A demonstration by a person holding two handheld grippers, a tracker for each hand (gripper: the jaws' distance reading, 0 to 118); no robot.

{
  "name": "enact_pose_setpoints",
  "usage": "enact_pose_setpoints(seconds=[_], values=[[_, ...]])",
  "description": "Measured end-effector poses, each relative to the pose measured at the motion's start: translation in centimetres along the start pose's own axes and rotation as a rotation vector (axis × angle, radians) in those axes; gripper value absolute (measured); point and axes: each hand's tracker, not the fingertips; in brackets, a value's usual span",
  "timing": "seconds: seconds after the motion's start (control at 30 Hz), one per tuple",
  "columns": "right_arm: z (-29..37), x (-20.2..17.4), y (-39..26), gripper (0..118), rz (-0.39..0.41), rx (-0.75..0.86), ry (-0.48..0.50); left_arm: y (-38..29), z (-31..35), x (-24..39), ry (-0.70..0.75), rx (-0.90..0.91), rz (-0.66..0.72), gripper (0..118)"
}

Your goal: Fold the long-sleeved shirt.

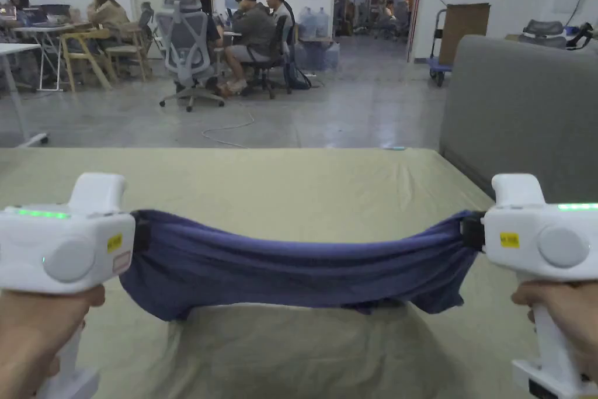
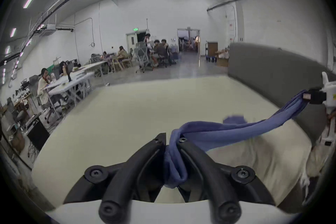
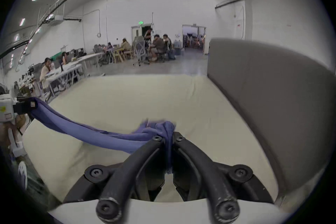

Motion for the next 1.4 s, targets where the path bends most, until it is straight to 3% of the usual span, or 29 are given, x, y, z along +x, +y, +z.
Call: enact_pose_setpoints(seconds=[0.27, 0.37, 0.47, 0.53, 0.57, 0.6, 0.67, 0.7, 0.8, 0.83, 0.87, 0.9, 0.93, 0.97, 1.03, 1.3, 1.33, 1.37, 1.4], values=[[2.1, -1.0, -19.0, 2, 0.011, -0.436, -0.012, -18.1, 3.4, 1.0, -0.007, -0.357, 0.133, 5], [1.8, -2.3, -22.4, 2, 0.132, -0.602, -0.003, -21.3, 3.6, 1.8, 0.017, -0.423, 0.096, 5], [0.1, -2.3, -24.4, 2, 0.141, -0.696, -0.003, -22.4, 2.3, 1.1, 0.036, -0.459, 0.119, 5], [-0.2, -2.3, -24.3, 3, 0.12, -0.656, -0.011, -22.5, 2.2, 0.7, 0.025, -0.44, 0.153, 5], [0.1, -2.2, -23.9, 12, 0.078, -0.64, -0.033, -22.3, 2.4, 0.6, 0.036, -0.414, 0.173, 11], [1.0, -2.4, -23.4, 35, 0.071, -0.612, -0.051, -22.0, 2.9, 0.6, 0.039, -0.4, 0.165, 34], [2.0, -2.5, -22.5, 109, 0.07, -0.573, -0.067, -21.3, 3.4, 0.3, 0.033, -0.402, 0.154, 118], [2.6, -2.5, -21.8, 117, 0.076, -0.531, -0.075, -20.8, 4.6, 0.2, -0.006, -0.277, 0.164, 115], [3.9, -2.4, -19.5, 116, 0.046, -0.424, -0.061, -19.6, 5.1, 0.8, 0.007, -0.306, 0.181, 116], [3.5, -2.3, -19.3, 108, 0.012, -0.423, -0.043, -19.4, 5.1, 0.9, 0.013, -0.299, 0.191, 113], [3.3, -2.3, -19.3, 67, -0.019, -0.417, -0.035, -19.3, 5.0, 1.0, 0.012, -0.286, 0.198, 84], [3.2, -2.4, -19.2, 6, -0.034, -0.412, -0.024, -19.1, 5.1, 1.2, -0.006, -0.272, 0.201, 27], [2.7, -2.7, -19.4, 0, -0.043, -0.429, -0.024, -18.4, 4.0, 1.3, -0.016, -0.271, 0.198, 0], [2.6, -3.0, -19.4, 0, -0.045, -0.446, -0.052, -18.1, 4.1, 2.1, 0.003, -0.27, 0.191, 0], [2.3, -2.9, -19.2, 0, -0.004, -0.454, -0.006, -17.4, 4.1, 2.7, -0.066, -0.286, 0.181, 0], [1.0, -2.2, -20.2, 0, -0.018, -0.456, -0.013, -9.3, -4.1, 8.7, -0.288, -0.19, 0.112, 3], [0.8, -2.2, -20.0, 0, -0.022, -0.45, -0.012, -8.1, -6.1, 10.1, -0.309, -0.187, 0.096, 27], [0.6, -2.1, -19.7, 0, -0.027, -0.442, -0.005, -6.9, -8.4, 11.4, -0.332, -0.175, 0.087, 68], [0.0, -0.9, -19.8, 0, -0.056, -0.436, 0.0, -5.9, -11.1, 12.8, -0.383, -0.193, 0.085, 97]])
